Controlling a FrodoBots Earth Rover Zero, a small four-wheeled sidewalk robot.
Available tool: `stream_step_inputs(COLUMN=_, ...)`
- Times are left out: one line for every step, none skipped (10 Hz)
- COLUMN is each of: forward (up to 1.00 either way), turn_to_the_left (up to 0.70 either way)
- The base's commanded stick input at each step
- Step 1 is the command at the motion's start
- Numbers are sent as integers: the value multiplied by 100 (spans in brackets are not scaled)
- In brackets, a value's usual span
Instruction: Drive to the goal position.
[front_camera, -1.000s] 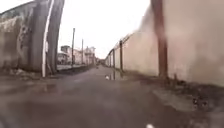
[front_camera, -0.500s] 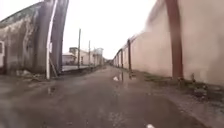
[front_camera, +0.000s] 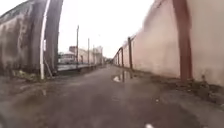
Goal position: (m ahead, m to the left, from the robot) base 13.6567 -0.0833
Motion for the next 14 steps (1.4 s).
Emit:
stream_step_inputs(forward=70, turn_to_the_left=8)
stream_step_inputs(forward=70, turn_to_the_left=8)
stream_step_inputs(forward=70, turn_to_the_left=8)
stream_step_inputs(forward=70, turn_to_the_left=8)
stream_step_inputs(forward=70, turn_to_the_left=8)
stream_step_inputs(forward=70, turn_to_the_left=8)
stream_step_inputs(forward=70, turn_to_the_left=8)
stream_step_inputs(forward=70, turn_to_the_left=8)
stream_step_inputs(forward=70, turn_to_the_left=8)
stream_step_inputs(forward=70, turn_to_the_left=8)
stream_step_inputs(forward=70, turn_to_the_left=8)
stream_step_inputs(forward=70, turn_to_the_left=8)
stream_step_inputs(forward=70, turn_to_the_left=8)
stream_step_inputs(forward=70, turn_to_the_left=5)
